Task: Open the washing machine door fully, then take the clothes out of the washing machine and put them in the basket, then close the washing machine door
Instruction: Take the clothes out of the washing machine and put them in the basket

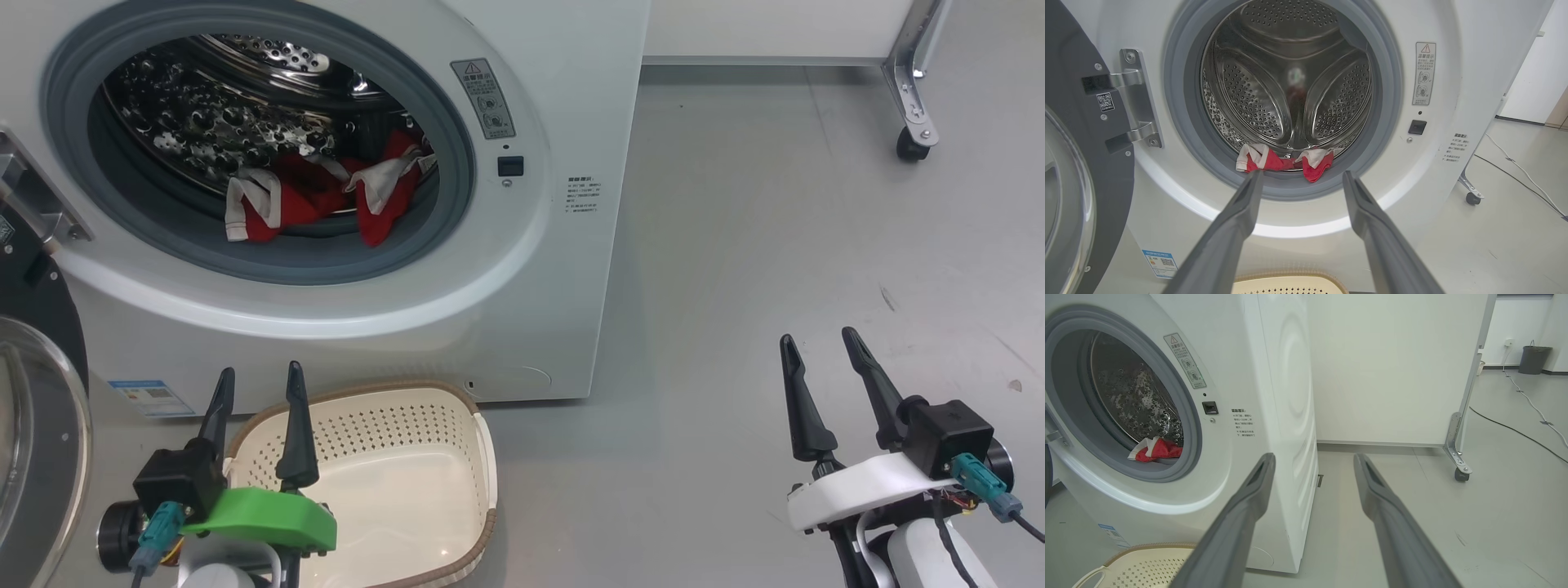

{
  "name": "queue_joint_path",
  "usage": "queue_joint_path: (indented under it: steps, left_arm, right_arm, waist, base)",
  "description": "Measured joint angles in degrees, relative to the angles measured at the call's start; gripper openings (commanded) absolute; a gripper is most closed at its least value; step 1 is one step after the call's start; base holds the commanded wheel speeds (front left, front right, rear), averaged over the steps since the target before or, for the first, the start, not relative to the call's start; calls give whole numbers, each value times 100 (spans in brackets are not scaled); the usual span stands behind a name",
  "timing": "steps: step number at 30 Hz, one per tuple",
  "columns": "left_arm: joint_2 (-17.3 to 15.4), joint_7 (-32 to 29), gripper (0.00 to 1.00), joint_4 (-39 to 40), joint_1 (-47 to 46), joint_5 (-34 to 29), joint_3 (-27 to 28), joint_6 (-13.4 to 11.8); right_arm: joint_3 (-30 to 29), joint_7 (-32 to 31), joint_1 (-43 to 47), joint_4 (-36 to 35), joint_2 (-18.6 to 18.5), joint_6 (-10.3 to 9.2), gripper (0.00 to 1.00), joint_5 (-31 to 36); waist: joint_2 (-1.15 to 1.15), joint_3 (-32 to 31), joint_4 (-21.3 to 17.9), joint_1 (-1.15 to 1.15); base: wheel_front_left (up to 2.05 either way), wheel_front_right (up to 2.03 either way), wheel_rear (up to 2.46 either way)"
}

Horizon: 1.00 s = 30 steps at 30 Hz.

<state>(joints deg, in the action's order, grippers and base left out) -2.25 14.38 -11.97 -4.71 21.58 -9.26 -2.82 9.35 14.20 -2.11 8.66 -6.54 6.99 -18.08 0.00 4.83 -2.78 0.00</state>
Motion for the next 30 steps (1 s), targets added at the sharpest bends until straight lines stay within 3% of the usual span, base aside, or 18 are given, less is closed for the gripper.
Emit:
queue_joint_path:
  steps: [18,28,30]
  left_arm:
    - [-79,-54,100,145,-47,-309,115,-201]
    - [-266,-392,100,375,-979,-343,521,-299]
    - [-428,-515,100,374,-1205,-434,590,-313]
  right_arm:
    - [108,1,-57,-203,1,0,100,3]
    - [309,9,-396,-381,77,0,100,-58]
    - [355,9,-476,-412,82,0,100,-92]
  waist:
    - [0,679,-254,0]
    - [0,1385,-605,0]
    - [0,1537,-689,0]
  base:
    - [0,0,0]
    - [0,0,0]
    - [0,0,0]
